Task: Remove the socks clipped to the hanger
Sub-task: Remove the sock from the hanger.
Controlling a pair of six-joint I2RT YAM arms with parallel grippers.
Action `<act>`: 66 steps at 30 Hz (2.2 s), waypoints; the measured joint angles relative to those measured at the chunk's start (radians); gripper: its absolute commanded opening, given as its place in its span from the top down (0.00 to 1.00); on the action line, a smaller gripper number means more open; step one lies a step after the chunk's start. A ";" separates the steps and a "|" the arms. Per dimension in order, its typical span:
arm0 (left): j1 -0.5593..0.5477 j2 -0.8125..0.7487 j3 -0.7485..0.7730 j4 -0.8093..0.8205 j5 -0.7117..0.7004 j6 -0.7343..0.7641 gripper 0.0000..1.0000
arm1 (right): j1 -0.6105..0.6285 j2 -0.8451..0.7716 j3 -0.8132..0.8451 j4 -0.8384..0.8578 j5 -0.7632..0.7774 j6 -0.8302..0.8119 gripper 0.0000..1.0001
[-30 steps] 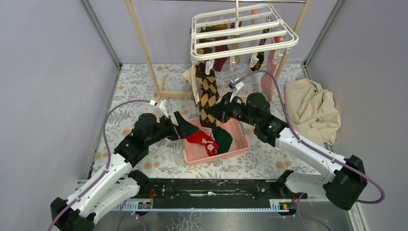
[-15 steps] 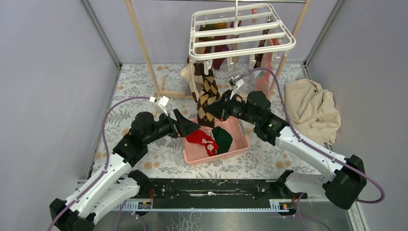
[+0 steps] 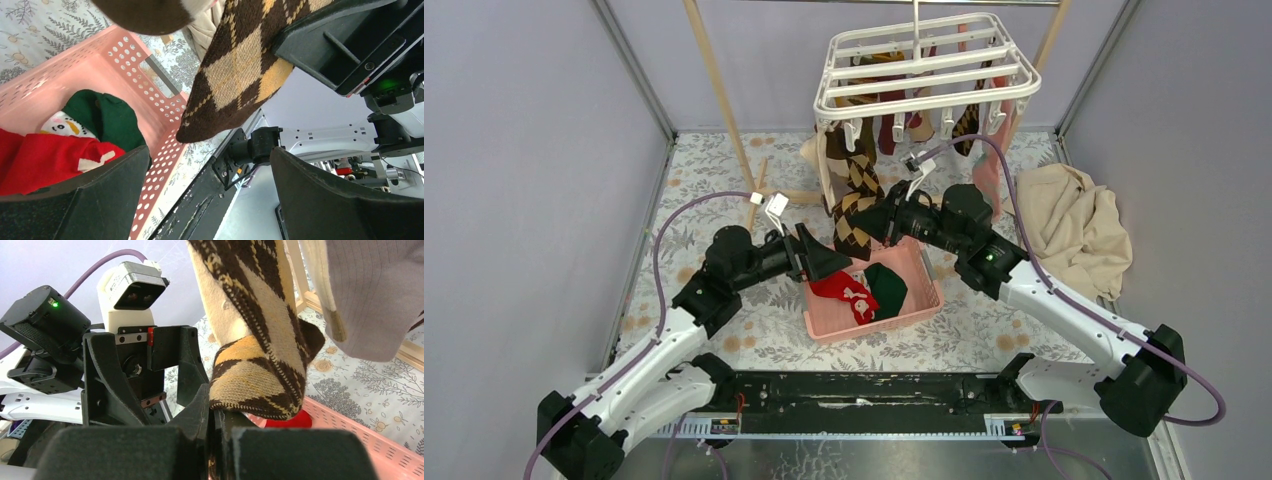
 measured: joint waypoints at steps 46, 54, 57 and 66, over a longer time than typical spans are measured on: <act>-0.020 0.097 -0.161 0.558 0.058 -0.135 0.18 | -0.012 -0.036 -0.094 0.080 -0.145 0.156 1.00; -0.026 0.098 -0.160 0.592 0.056 -0.142 0.78 | -0.012 -0.014 -0.106 0.150 -0.163 0.209 0.99; -0.026 0.098 -0.159 0.598 0.056 -0.140 0.98 | -0.012 -0.012 -0.107 0.159 -0.164 0.217 0.92; -0.027 0.089 -0.123 0.523 0.048 -0.122 1.00 | -0.012 -0.011 -0.087 0.090 -0.122 0.174 0.43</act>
